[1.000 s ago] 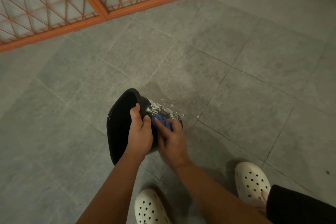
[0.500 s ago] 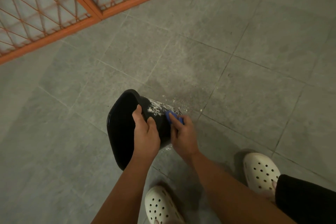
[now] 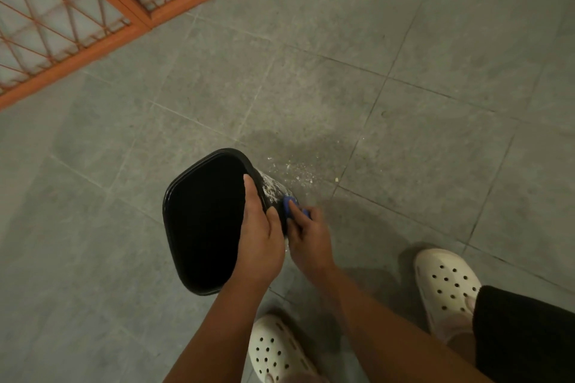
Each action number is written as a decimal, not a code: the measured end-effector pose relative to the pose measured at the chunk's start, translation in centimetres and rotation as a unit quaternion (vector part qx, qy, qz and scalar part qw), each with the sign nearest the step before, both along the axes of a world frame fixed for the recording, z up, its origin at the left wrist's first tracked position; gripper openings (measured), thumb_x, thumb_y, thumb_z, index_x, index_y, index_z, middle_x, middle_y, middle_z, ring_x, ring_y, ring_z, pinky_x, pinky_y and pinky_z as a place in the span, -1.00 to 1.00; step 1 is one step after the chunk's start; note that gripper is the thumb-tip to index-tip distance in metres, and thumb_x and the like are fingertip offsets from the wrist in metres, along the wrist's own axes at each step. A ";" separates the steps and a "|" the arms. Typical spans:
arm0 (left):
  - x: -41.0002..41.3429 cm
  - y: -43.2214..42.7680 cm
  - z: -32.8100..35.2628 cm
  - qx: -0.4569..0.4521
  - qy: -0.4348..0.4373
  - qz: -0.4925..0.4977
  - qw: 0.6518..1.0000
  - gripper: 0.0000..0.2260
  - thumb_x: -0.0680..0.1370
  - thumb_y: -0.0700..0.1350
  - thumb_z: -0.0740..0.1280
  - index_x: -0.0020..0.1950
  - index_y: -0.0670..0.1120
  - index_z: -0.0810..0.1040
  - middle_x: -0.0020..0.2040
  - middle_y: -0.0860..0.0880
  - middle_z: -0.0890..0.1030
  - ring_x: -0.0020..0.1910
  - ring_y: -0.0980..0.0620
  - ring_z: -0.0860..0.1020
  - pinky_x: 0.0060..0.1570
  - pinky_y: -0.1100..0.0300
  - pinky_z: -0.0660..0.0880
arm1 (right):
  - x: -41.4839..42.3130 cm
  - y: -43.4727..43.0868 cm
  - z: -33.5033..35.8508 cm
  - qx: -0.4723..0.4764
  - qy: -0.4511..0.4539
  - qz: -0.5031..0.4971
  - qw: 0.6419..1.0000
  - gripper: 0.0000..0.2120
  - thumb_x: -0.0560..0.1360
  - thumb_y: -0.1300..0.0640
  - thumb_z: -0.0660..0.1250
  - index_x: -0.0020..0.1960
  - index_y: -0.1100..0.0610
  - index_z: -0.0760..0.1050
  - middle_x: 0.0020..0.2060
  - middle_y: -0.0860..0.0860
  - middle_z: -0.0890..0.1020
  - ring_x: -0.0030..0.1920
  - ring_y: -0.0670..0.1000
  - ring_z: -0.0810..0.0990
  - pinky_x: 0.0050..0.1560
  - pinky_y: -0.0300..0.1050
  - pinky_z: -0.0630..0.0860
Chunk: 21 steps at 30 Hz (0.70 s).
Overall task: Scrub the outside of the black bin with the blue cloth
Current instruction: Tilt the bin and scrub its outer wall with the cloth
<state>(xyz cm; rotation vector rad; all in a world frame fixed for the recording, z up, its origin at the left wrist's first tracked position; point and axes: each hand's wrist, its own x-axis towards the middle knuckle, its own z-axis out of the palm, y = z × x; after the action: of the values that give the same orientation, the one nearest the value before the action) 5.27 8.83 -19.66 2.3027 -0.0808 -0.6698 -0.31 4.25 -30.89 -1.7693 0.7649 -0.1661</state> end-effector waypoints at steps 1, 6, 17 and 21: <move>0.1 0.1 -0.1 0.005 -0.003 -0.006 1.000 -0.41 0.65 -0.18 0.08 0.55 0.08 -0.19 0.54 0.06 0.09 0.42 0.24 0.14 0.16 0.64 0.12 | -0.1 0.2 0.0 0.003 -0.013 -0.004 1.000 -0.62 0.50 0.24 0.26 0.32 0.13 0.46 -0.05 0.04 0.42 -0.12 -0.07 0.46 -0.08 -0.37 0.40; 0.4 0.5 0.1 0.046 -0.035 -0.007 0.998 -0.43 0.65 -0.20 0.07 0.56 0.04 -0.15 0.52 -0.05 0.21 0.21 0.31 0.35 -0.09 0.74 0.20 | 0.4 0.3 0.1 -0.005 -0.026 0.020 0.999 -0.64 0.53 0.27 0.27 0.32 0.14 0.46 -0.09 0.00 0.40 -0.21 -0.18 0.40 -0.13 -0.48 0.37; 2.2 3.4 1.4 0.093 -0.075 0.039 0.992 -0.46 0.64 -0.20 0.07 0.56 0.03 -0.08 -0.06 -0.15 0.56 -0.29 0.12 0.52 -0.31 0.54 0.40 | 2.1 2.2 1.6 -0.042 -0.006 0.057 0.997 -0.61 0.56 -0.03 0.11 0.25 0.14 0.49 -0.09 -0.09 0.41 -0.16 -0.19 0.37 -0.14 -0.34 0.36; 1.6 3.7 1.3 0.096 -0.065 0.003 0.993 -0.44 0.64 -0.18 0.07 0.56 0.07 -0.11 0.15 -0.22 0.54 0.00 -0.04 0.58 0.09 0.20 0.53 | 2.5 2.1 -0.1 -0.037 0.102 0.107 0.988 -0.66 0.57 0.14 0.18 0.33 0.08 0.43 -0.01 0.03 0.43 -0.13 -0.03 0.42 -0.18 -0.31 0.31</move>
<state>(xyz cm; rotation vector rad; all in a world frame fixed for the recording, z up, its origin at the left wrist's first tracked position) 6.90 12.56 -18.33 2.5300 -0.0733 -0.5444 2.23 6.34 -30.95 -1.9453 0.7149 0.1333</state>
